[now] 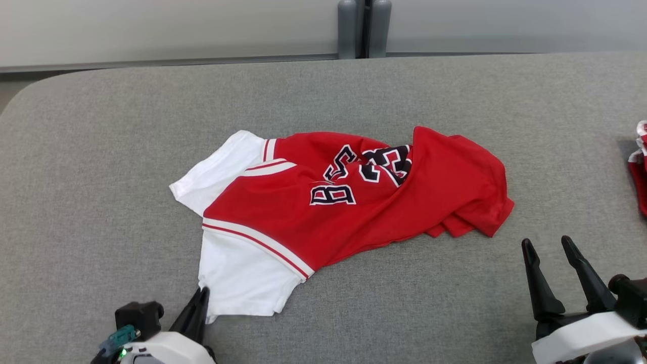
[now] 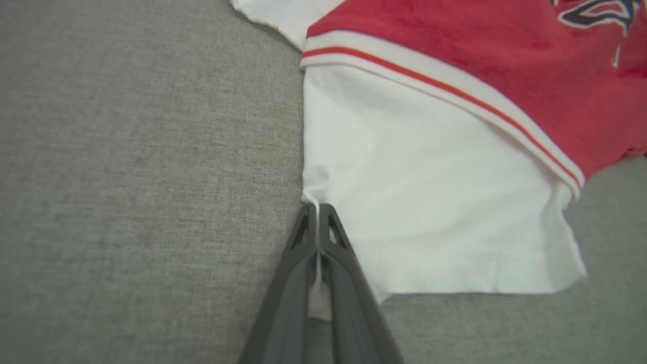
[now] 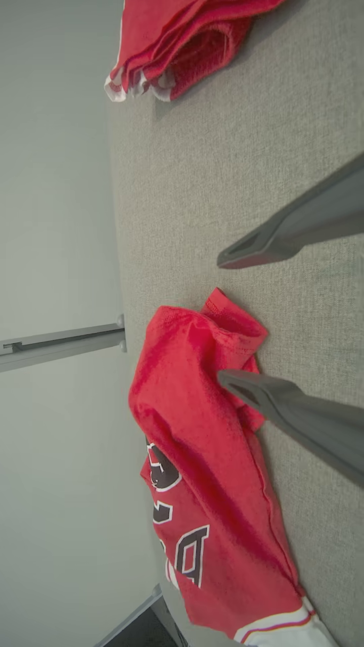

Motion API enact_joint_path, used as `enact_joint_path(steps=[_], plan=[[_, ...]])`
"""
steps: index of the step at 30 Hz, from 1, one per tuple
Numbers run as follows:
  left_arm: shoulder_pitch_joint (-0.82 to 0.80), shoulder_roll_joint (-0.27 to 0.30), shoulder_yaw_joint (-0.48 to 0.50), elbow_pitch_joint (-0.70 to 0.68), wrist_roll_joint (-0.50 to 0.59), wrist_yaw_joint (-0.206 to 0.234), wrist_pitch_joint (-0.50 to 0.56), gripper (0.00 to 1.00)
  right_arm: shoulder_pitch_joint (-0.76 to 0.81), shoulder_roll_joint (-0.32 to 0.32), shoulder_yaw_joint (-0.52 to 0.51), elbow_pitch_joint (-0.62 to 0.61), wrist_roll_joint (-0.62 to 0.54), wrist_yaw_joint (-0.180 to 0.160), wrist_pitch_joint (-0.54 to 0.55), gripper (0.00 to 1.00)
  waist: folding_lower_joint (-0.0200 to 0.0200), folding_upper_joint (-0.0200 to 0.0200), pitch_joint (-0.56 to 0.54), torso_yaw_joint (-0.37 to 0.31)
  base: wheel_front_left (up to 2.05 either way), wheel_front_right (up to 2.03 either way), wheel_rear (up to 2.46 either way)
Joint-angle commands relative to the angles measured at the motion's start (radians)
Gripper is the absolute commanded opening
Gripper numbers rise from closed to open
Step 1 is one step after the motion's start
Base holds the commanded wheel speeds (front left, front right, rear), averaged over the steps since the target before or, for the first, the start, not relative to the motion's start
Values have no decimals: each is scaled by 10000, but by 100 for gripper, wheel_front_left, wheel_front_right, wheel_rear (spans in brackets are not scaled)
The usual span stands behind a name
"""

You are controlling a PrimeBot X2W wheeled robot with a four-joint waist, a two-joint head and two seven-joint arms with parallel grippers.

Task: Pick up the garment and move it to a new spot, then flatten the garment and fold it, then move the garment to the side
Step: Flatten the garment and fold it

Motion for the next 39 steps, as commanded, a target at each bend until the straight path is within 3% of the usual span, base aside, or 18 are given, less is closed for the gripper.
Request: enact_joint_path(steps=[1,13,14,15,24,34,39], plan=[[-204,-23,-71,210,16,-24,57,0,-164,-131,-1,322,104,-2,-38,100,0,0,158,79,0,0,0],[-1196,-240,-266,568,125,-244,-445,0,-2401,-578,985,3240,917,-2,-533,100,0,0,1046,646,0,0,0],[-1247,-239,-262,607,125,-242,-525,0,-2528,-588,1114,3381,1037,-4,-573,40,0,0,1086,666,0,0,0],[-1292,-257,-236,628,111,-255,-642,0,-2641,-635,1220,3459,1099,-2,-628,0,0,0,1117,679,0,0,0],[-1676,-110,375,-718,363,-46,-1671,0,-2790,-1195,1198,3000,1286,-4,-1361,0,0,0,1063,657,0,0,0],[-2073,260,1505,-3892,760,219,-1753,0,-3021,-1713,630,1819,1076,-5,-1101,0,0,0,561,506,0,0,0],[-3087,657,1932,-5388,916,347,-1617,0,-3531,-2091,385,612,923,-5,-950,0,0,0,38,286,0,0,0]])
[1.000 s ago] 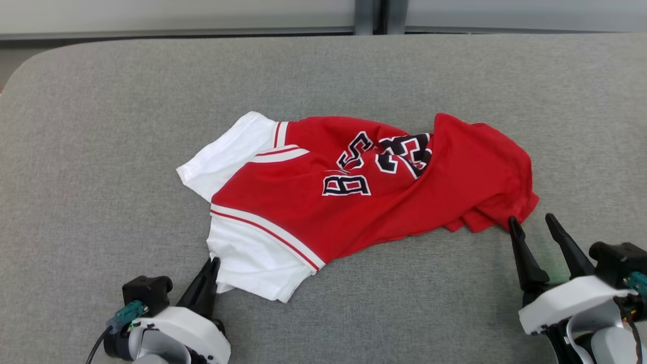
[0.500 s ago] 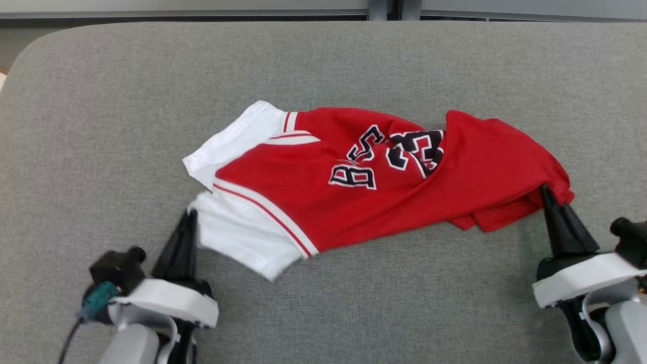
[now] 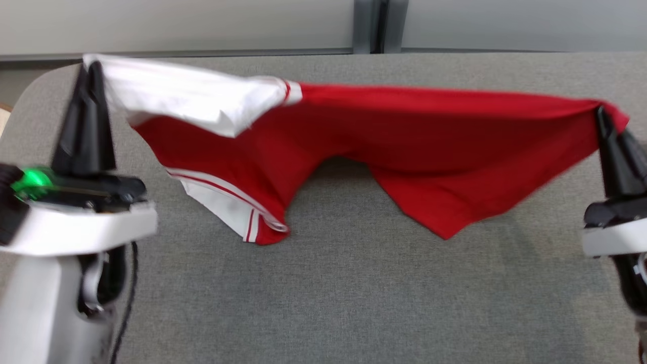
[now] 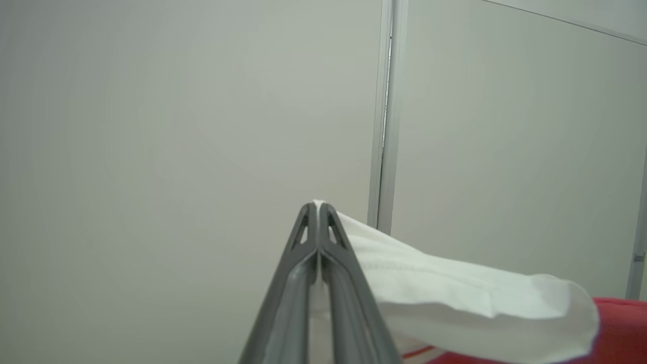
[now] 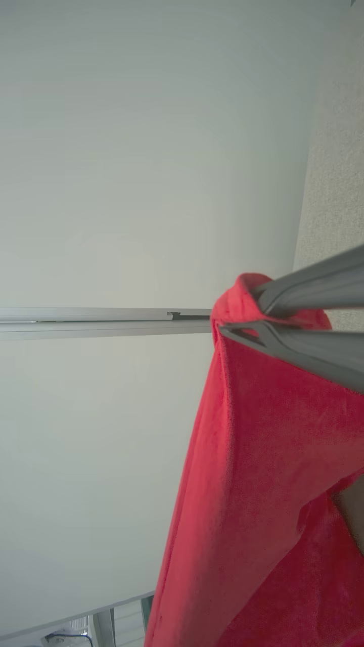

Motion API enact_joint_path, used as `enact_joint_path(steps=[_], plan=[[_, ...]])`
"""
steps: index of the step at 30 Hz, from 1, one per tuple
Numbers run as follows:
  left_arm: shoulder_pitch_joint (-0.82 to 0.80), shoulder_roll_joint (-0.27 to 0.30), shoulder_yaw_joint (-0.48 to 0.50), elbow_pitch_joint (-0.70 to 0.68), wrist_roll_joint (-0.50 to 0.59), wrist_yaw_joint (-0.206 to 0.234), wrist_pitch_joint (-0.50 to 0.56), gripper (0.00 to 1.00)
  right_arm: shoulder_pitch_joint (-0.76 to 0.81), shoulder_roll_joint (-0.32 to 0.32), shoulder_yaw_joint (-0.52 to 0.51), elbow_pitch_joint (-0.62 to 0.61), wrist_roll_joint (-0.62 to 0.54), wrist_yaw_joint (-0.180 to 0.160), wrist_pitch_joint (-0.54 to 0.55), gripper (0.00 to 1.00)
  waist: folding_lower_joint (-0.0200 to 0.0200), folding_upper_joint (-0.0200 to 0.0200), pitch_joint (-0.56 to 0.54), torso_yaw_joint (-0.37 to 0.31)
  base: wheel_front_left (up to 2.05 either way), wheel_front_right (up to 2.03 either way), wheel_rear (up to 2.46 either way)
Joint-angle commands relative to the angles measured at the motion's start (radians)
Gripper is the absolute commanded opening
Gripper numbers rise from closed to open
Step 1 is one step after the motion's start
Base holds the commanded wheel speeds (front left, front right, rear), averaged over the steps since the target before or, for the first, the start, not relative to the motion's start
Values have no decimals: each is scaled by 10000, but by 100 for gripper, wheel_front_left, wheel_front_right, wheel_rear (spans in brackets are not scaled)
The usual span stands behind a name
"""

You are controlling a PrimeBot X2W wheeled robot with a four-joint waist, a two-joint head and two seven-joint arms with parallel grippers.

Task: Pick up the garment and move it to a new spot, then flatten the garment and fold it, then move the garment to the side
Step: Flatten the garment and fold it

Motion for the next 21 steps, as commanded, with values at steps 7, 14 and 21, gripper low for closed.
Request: enact_joint_path(steps=[7,14,21], plan=[[-1877,736,409,-1087,225,187,747,0,-1019,-793,-239,-1283,-45,-9,460,0,-1,0,-816,-361,0,0,0],[-3003,996,310,-1092,62,168,1635,0,-1654,-1142,-341,-1773,229,-9,1045,0,-1,0,-1199,-477,0,0,0],[-3622,876,176,-82,-370,-34,1919,0,-2226,-1075,-293,-1558,532,-7,1241,0,-1,0,-833,-490,0,0,0]])
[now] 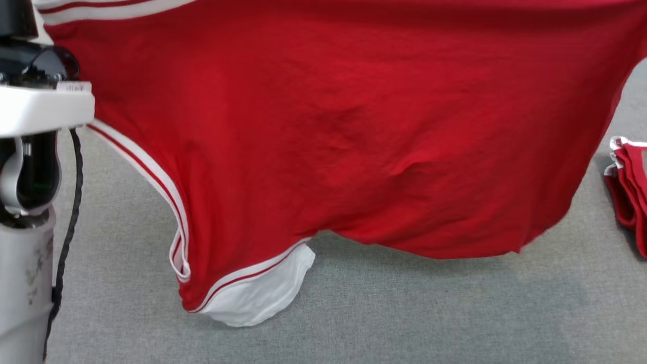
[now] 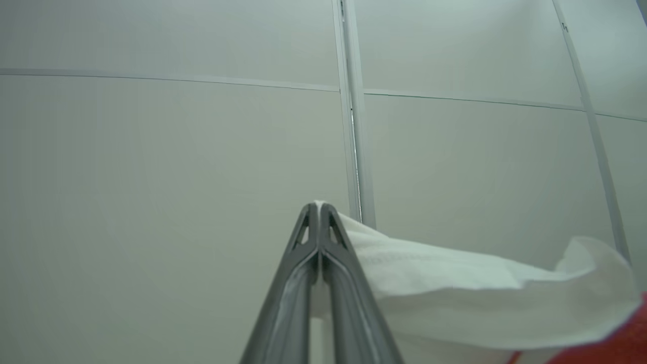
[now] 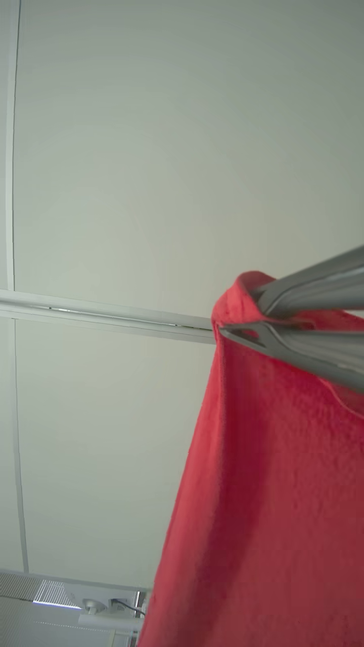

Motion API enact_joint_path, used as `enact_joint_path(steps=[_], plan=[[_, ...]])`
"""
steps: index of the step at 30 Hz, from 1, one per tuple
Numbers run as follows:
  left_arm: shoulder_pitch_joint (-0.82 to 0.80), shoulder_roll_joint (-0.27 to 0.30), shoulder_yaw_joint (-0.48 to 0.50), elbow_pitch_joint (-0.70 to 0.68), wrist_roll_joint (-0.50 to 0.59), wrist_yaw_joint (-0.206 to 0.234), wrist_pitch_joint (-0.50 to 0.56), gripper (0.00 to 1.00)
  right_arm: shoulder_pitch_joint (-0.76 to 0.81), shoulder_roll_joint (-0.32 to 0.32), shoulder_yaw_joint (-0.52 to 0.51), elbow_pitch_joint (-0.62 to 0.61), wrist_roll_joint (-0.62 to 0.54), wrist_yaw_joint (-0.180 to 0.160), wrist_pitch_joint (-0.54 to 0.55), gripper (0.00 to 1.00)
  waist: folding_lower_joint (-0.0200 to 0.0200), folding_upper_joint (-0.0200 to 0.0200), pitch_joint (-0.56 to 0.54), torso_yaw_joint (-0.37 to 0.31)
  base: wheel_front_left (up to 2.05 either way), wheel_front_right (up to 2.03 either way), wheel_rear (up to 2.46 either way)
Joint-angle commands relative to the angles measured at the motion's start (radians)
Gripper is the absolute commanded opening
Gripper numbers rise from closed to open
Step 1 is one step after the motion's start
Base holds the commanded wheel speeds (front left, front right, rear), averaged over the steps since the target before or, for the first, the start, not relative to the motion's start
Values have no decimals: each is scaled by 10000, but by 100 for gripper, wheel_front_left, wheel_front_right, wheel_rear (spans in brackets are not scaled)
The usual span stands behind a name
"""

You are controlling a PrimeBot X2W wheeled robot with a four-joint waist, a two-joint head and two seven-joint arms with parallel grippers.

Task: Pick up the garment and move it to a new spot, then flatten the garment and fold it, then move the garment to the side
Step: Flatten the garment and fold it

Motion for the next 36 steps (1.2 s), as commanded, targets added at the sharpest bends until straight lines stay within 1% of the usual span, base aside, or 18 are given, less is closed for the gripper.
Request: enact_joint_path(steps=[1,4,6,11,12,16,20,25,30,32,36], plan=[[-352,-37,24,243,-115,-61,-16,0,-289,6,7,158,127,-11,81,0,0,-1,234,5,0,0,0],[-1211,-214,-114,1131,-241,-147,14,0,-1041,-52,-47,644,221,-11,177,0,0,-1,728,89,0,0,0],[-2025,-354,-195,1904,-310,-232,-53,0,-1729,38,37,939,276,-11,158,0,0,-1,1152,117,0,0,0],[-4032,-593,-331,3925,-232,-480,-556,0,-3807,310,561,2215,382,-9,38,0,0,-1,2042,10,0,0,0],[-4032,-593,-331,3925,-232,-480,-556,0,-3807,310,561,2215,382,-9,38,0,0,-1,2042,10,0,0,0],[-5294,-680,-400,5632,-158,-630,-921,0,-5457,701,1133,3826,546,-9,-219,0,0,-1,2441,-97,0,0,0],[-5931,-819,-651,7568,-119,-805,-1059,0,-6592,1260,1736,5822,765,-9,-651,0,0,-1,2651,-158,0,0,0],[-5780,-1184,-847,9795,-291,-993,-1271,0,-7259,1991,2547,8150,1120,-8,-1199,0,0,-1,2915,-205,0,0,0],[-5239,-1604,-976,11646,-515,-1165,-1529,0,-7048,2610,3354,9993,1735,-8,-1645,0,0,-1,3199,-223,0,0,0],[-4946,-1739,-1006,12180,-585,-1242,-1680,0,-6833,2777,3710,10427,2031,-8,-1811,0,0,-1,3265,-229,0,0,0],[-4380,-1935,-855,12849,-964,-1335,-1932,0,-6240,2903,4416,10665,2766,-8,-2246,0,0,-1,3356,-237,0,0,0]])
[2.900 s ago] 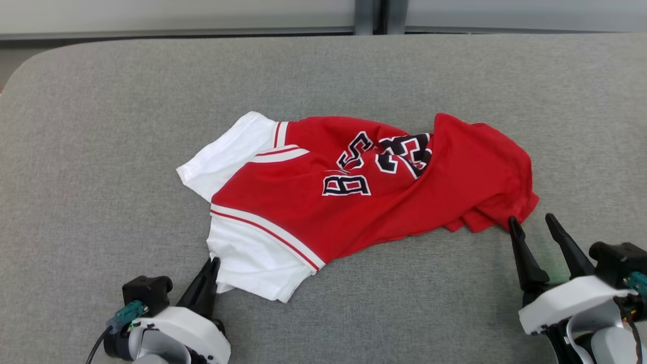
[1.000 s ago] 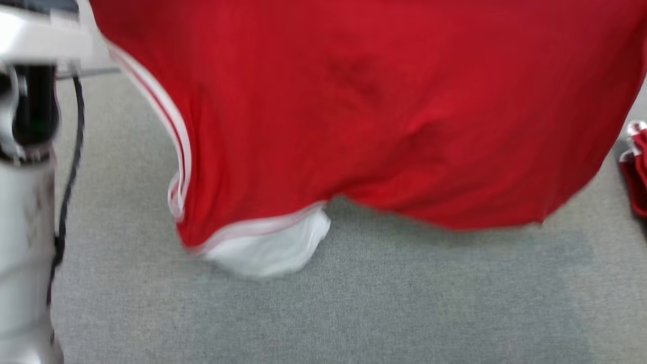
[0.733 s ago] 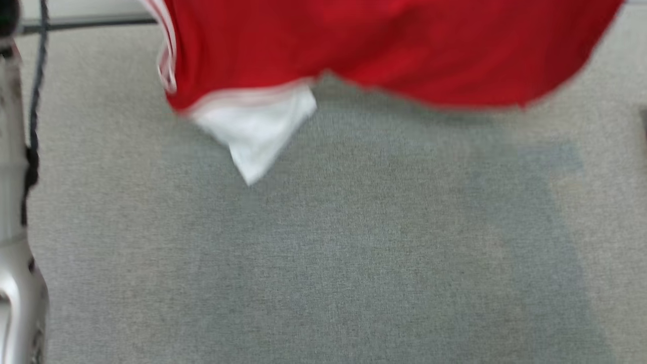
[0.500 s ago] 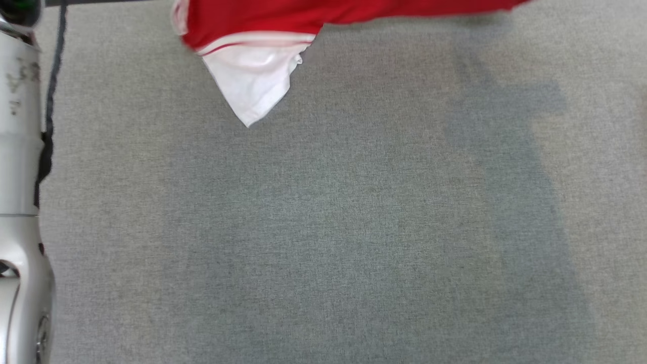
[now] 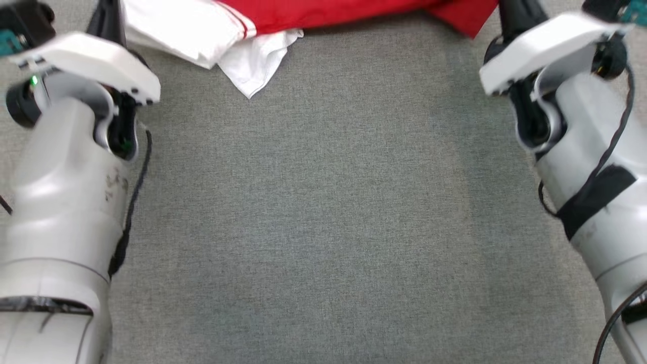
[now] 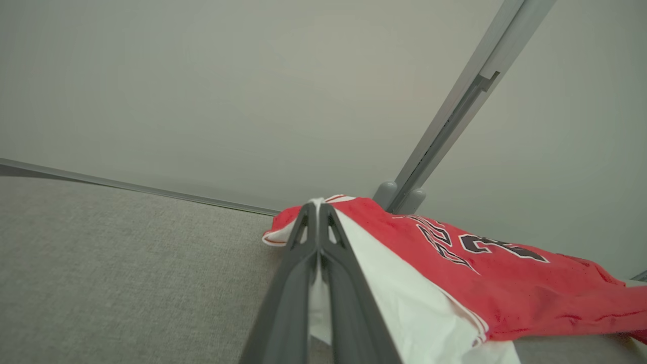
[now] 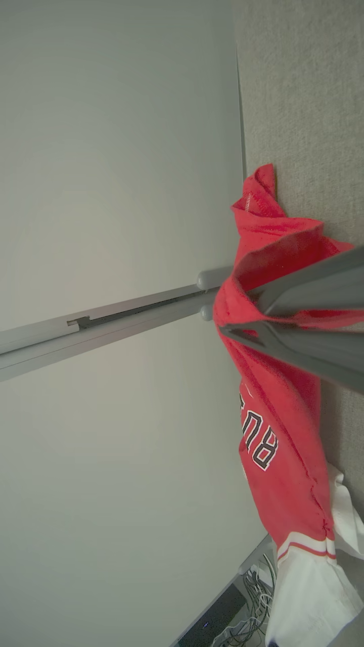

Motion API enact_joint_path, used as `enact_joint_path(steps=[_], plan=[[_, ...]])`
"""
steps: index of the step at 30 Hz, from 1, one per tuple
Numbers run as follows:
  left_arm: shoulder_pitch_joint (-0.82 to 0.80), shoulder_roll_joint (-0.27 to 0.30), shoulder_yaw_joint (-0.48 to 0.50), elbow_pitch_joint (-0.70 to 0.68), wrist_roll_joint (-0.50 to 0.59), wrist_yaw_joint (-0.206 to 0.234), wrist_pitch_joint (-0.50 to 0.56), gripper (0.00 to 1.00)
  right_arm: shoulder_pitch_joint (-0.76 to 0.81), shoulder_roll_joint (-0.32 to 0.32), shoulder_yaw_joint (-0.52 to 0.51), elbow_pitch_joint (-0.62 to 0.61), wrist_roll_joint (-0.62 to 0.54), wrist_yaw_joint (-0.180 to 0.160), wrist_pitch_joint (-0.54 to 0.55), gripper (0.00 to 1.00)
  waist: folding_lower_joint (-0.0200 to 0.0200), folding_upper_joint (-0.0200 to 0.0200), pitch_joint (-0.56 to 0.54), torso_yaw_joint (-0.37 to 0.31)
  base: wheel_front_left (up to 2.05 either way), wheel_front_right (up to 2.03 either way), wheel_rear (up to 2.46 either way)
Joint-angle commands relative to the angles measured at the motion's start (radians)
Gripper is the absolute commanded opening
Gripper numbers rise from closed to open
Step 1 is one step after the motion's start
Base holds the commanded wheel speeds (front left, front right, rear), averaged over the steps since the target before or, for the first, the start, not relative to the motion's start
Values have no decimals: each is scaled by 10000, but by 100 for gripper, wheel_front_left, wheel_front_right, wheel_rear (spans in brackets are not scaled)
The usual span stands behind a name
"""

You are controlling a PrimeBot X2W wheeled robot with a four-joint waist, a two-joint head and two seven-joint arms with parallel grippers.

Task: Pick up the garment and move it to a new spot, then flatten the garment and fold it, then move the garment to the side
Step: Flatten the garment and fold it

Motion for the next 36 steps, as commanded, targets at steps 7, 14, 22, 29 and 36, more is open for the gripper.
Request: enact_joint_path(steps=[7,14,22,29,36], plan=[[1782,74,587,-924,-459,-82,-249,0,2088,-604,933,-1045,1190,-4,-748,0,0,0,-549,143,0,0,0],[4769,270,1326,-4024,-117,-76,-245,0,4809,-1411,214,-3460,915,-4,-780,0,0,0,-1666,219,0,0,0],[8285,317,1540,-6996,326,310,-202,0,8101,-1672,-869,-5401,377,-4,-784,0,0,0,-2867,217,0,0,0],[11694,494,1755,-11174,393,1579,1286,0,10829,-1610,-2052,-7132,-178,-7,-28,0,0,0,-3825,222,0,0,0],[14125,710,1851,-14989,543,2720,3155,0,13107,-933,-3617,-9279,-924,-7,2182,0,0,0,-4191,267,0,0,0]])
